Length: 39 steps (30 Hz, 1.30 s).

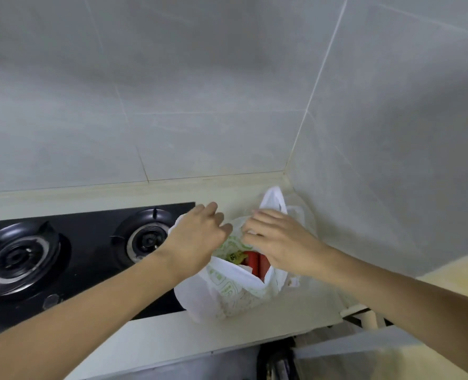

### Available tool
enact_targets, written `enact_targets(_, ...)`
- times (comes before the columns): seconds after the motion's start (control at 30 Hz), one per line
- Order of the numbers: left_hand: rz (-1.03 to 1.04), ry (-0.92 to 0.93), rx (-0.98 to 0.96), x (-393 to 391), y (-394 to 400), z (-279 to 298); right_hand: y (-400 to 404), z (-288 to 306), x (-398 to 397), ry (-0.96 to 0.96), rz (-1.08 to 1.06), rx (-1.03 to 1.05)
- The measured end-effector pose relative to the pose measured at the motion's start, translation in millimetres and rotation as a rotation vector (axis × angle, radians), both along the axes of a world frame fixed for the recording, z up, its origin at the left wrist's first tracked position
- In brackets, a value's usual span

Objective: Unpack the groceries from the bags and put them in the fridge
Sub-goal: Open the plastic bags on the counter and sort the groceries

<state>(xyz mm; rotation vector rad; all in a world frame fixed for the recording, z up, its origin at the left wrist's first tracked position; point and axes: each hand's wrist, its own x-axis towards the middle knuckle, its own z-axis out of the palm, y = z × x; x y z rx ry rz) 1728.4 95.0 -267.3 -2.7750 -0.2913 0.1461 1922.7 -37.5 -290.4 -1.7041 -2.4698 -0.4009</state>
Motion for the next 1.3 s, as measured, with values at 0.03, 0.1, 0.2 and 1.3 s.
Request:
enact_targets(0.03,0.018,0.094,0.009,2,-5,-8,3,-12,3,-0.031,0.013,-0.060)
enact_targets(0.1,0.097,0.279,0.018,5,-8,-18,8,-31,14,-0.075,-0.012,-0.170)
enact_targets(0.2,0.219,0.427,-0.053,6,2,-39,16,-48,36,-0.162,-0.057,-0.289)
enact_targets(1.3,-0.353,-0.053,-0.187,-50,18,-106,-7,-138,104,-0.029,-0.192,-0.317)
